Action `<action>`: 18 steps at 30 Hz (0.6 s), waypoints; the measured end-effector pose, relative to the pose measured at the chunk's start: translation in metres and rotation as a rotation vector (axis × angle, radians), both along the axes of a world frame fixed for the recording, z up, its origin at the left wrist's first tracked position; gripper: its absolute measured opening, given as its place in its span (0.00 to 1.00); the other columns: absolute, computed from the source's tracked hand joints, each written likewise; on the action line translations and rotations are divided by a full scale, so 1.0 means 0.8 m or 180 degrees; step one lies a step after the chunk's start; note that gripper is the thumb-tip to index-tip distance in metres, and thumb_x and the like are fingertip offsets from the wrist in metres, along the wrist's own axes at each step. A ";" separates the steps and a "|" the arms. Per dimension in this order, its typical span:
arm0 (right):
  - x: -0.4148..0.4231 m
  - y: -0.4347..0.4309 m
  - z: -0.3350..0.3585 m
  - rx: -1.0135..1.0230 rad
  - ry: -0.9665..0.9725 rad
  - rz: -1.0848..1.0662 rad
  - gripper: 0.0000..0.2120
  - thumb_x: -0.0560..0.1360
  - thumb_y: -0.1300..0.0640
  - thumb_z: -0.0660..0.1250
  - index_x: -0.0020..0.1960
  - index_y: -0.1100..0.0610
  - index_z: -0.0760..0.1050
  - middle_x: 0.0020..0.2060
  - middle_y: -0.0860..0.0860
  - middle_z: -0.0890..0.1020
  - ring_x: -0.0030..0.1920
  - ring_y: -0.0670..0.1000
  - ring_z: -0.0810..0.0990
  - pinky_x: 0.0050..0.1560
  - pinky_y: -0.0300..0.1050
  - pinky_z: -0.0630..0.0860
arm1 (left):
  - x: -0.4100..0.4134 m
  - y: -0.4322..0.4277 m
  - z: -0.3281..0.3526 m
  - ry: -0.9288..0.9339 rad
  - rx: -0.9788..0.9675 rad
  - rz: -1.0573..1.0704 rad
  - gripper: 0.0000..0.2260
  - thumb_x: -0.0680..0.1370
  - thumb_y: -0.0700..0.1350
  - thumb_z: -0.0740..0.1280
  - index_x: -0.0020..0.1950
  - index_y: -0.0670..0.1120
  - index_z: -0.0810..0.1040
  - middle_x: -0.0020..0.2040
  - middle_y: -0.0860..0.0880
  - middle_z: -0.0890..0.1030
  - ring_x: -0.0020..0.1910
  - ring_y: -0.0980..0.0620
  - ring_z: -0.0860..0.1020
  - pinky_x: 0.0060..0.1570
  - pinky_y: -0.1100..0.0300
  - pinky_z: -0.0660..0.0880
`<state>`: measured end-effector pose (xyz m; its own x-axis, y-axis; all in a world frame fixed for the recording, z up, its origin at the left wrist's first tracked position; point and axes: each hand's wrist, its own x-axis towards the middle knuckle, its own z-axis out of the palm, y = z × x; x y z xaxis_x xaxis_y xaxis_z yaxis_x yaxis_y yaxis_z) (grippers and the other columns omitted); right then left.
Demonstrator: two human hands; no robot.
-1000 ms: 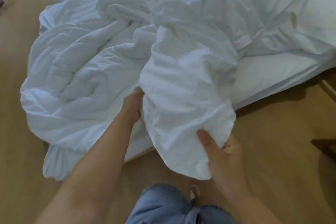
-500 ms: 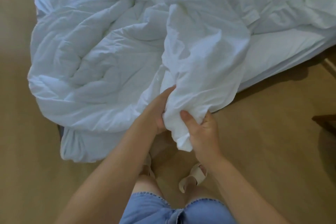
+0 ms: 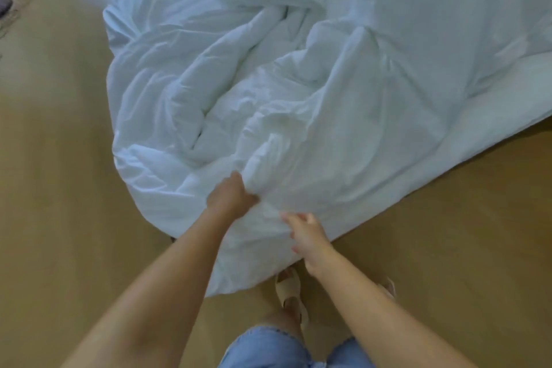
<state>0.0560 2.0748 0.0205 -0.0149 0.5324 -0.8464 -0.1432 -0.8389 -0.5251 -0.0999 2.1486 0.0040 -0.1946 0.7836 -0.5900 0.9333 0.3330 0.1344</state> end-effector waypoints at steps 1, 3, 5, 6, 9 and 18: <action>0.006 0.006 -0.011 -0.0025 -0.0187 -0.0106 0.19 0.76 0.54 0.66 0.64 0.59 0.68 0.51 0.53 0.74 0.42 0.46 0.73 0.36 0.40 0.69 | 0.001 -0.005 -0.017 -0.0206 -0.0229 0.0027 0.34 0.70 0.57 0.72 0.69 0.44 0.65 0.63 0.43 0.75 0.60 0.42 0.74 0.54 0.53 0.72; 0.019 0.016 -0.029 0.0046 -0.0466 -0.0128 0.17 0.76 0.53 0.65 0.62 0.58 0.68 0.53 0.53 0.75 0.46 0.49 0.75 0.40 0.42 0.71 | 0.017 -0.018 -0.043 -0.0645 -0.0546 -0.0143 0.34 0.68 0.57 0.73 0.69 0.46 0.67 0.63 0.45 0.75 0.59 0.44 0.75 0.56 0.52 0.73; 0.024 0.029 -0.041 0.0162 -0.0611 -0.0049 0.16 0.75 0.52 0.66 0.60 0.57 0.68 0.54 0.53 0.76 0.51 0.52 0.76 0.47 0.45 0.74 | 0.035 -0.023 -0.055 -0.0898 -0.0688 -0.0343 0.31 0.68 0.55 0.73 0.68 0.48 0.70 0.62 0.47 0.76 0.58 0.46 0.76 0.57 0.49 0.74; 0.022 0.035 -0.046 0.0223 -0.0695 0.0029 0.17 0.75 0.52 0.67 0.60 0.57 0.68 0.54 0.53 0.76 0.52 0.52 0.76 0.49 0.46 0.73 | 0.039 -0.023 -0.058 -0.0983 -0.0686 -0.0372 0.29 0.69 0.54 0.73 0.67 0.48 0.71 0.61 0.47 0.77 0.57 0.47 0.76 0.57 0.49 0.74; 0.014 0.051 -0.061 0.0384 -0.1126 0.0530 0.20 0.74 0.52 0.68 0.61 0.60 0.68 0.54 0.52 0.74 0.53 0.52 0.74 0.49 0.44 0.70 | 0.031 -0.020 -0.058 -0.1108 -0.0598 -0.0071 0.26 0.70 0.52 0.72 0.65 0.46 0.71 0.59 0.47 0.78 0.53 0.48 0.76 0.53 0.52 0.75; -0.016 0.039 -0.054 0.0602 -0.2062 0.2482 0.19 0.74 0.52 0.64 0.60 0.62 0.68 0.57 0.56 0.72 0.58 0.58 0.72 0.56 0.49 0.70 | -0.054 -0.063 -0.024 -0.1385 -0.0692 0.0777 0.17 0.76 0.53 0.66 0.62 0.47 0.72 0.54 0.51 0.76 0.49 0.52 0.75 0.47 0.59 0.72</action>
<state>0.0435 2.1063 -0.0229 0.0162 0.6955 -0.7183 0.7628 -0.4730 -0.4408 -0.1429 2.0985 -0.0150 -0.0574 0.5971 -0.8001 0.6988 0.5964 0.3950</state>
